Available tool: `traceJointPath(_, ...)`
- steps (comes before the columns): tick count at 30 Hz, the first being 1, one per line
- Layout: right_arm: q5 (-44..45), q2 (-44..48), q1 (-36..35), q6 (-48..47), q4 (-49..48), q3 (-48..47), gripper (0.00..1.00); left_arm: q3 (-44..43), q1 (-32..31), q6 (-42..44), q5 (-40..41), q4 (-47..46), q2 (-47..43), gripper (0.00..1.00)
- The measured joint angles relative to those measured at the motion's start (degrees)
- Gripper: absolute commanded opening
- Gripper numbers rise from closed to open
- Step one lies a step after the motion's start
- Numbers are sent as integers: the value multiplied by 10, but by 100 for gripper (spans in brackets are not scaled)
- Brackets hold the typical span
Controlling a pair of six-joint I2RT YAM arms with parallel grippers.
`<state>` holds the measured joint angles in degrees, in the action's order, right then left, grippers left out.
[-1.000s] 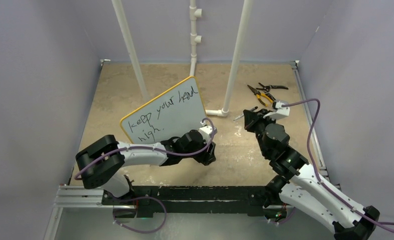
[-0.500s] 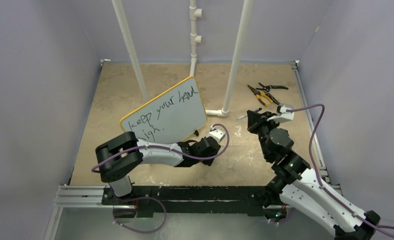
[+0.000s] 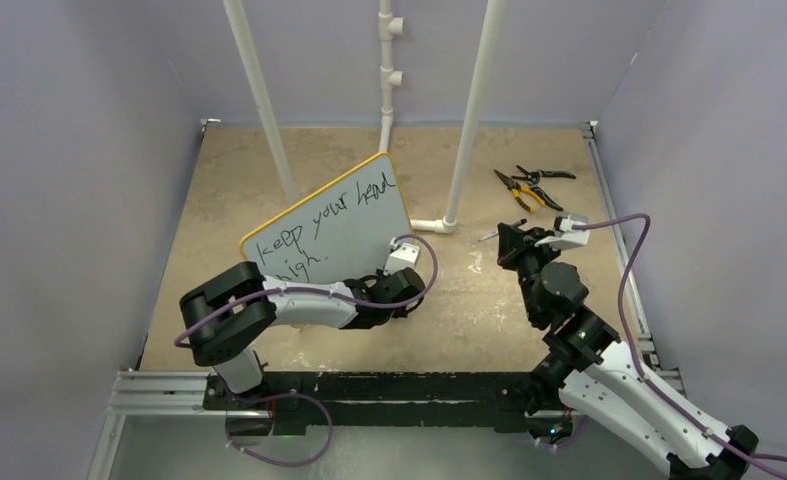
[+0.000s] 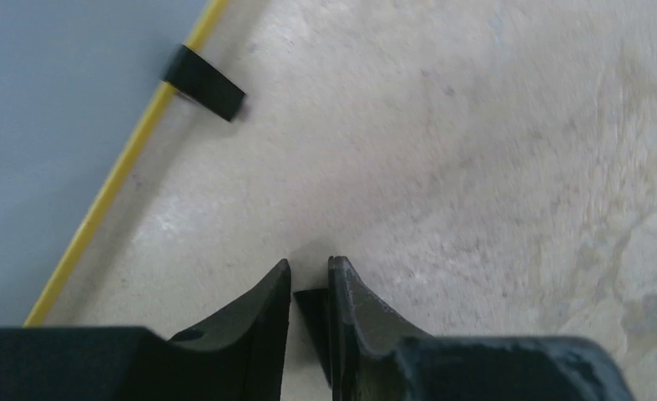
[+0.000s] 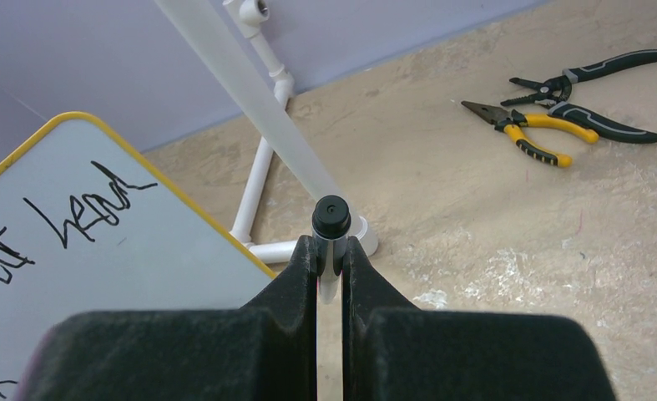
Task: Write a sentence on the whiteboard
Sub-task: Pick up the pen cap.
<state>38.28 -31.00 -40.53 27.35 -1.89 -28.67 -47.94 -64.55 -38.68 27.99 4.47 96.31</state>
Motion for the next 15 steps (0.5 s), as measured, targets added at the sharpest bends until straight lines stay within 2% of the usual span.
traceJointPath(5,0,-1,0,-7,-7,1,0,20,21,-29,2,5,-21,47)
traceJointPath(15,-1,-5,0,-9,-12,1,0,56,21,-88,-49,24,-73,58)
